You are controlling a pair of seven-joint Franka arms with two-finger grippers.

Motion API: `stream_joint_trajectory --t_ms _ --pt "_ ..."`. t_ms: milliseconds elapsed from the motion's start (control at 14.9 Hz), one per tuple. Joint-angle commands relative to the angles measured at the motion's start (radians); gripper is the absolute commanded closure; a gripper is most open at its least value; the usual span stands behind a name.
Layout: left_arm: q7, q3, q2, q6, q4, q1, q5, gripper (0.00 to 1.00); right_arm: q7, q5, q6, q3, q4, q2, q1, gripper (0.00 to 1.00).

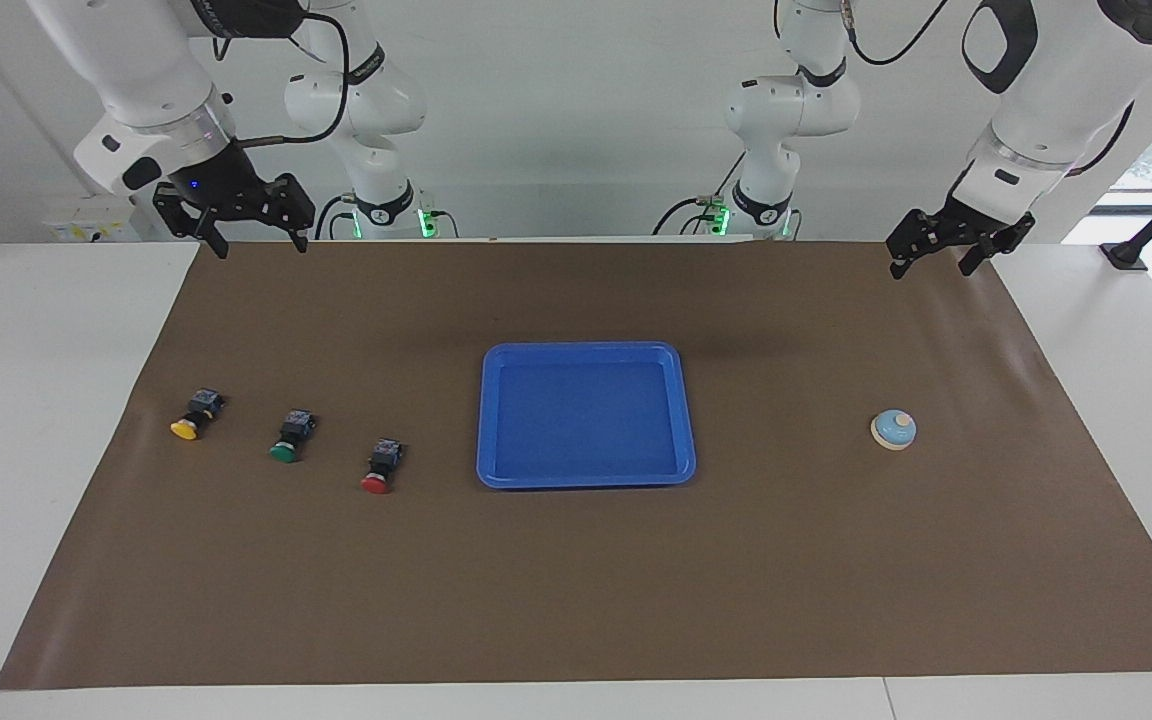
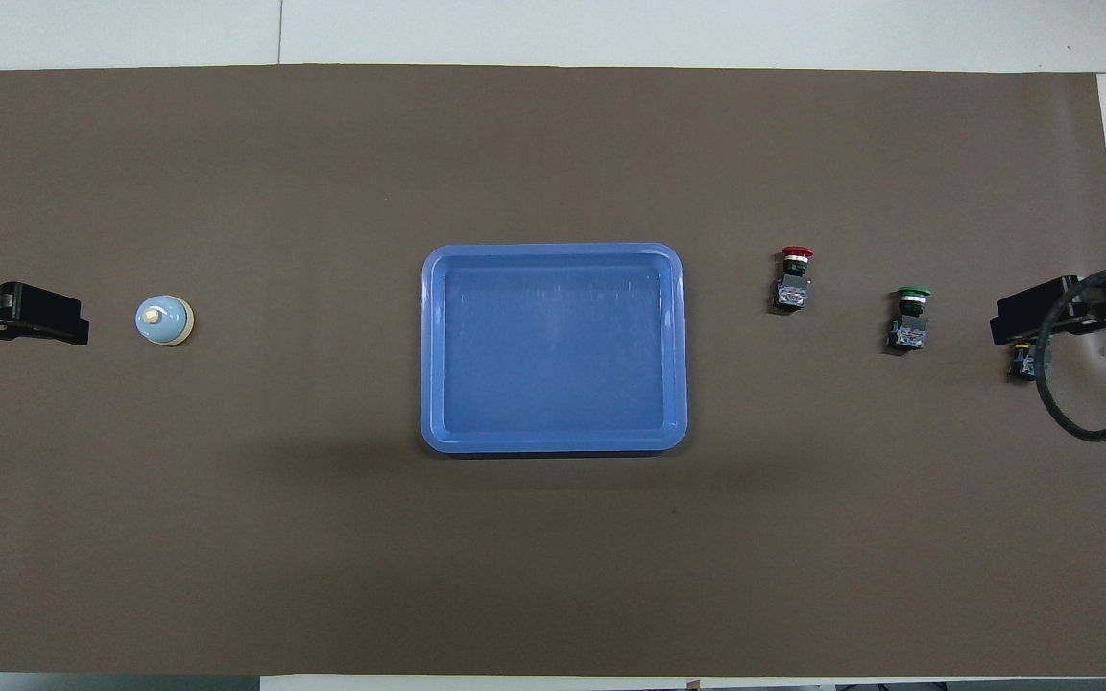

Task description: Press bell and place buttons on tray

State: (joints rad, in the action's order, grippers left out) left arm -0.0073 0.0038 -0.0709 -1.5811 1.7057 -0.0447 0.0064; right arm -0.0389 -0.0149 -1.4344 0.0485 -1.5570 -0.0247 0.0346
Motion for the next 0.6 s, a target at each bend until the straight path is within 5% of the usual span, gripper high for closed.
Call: stream_joint_trajectory --t_ms 0,335,469,536 --pt "0.006 0.002 -0.007 -0.005 -0.008 -0.004 0.006 0.0 -0.022 0.003 0.009 0.011 -0.02 -0.02 0.019 0.0" --pt "-0.011 0.004 -0.007 -0.008 -0.005 -0.006 0.007 0.0 -0.022 0.003 0.009 0.011 -0.018 -0.02 0.019 0.0" --pt "-0.019 0.004 -0.009 -0.046 0.015 0.008 0.007 0.82 -0.022 0.003 0.009 0.011 -0.018 -0.02 0.019 0.0" --pt "-0.02 0.007 -0.009 -0.056 0.032 0.009 0.007 1.0 -0.022 0.003 0.009 0.011 -0.018 -0.02 0.019 0.0"
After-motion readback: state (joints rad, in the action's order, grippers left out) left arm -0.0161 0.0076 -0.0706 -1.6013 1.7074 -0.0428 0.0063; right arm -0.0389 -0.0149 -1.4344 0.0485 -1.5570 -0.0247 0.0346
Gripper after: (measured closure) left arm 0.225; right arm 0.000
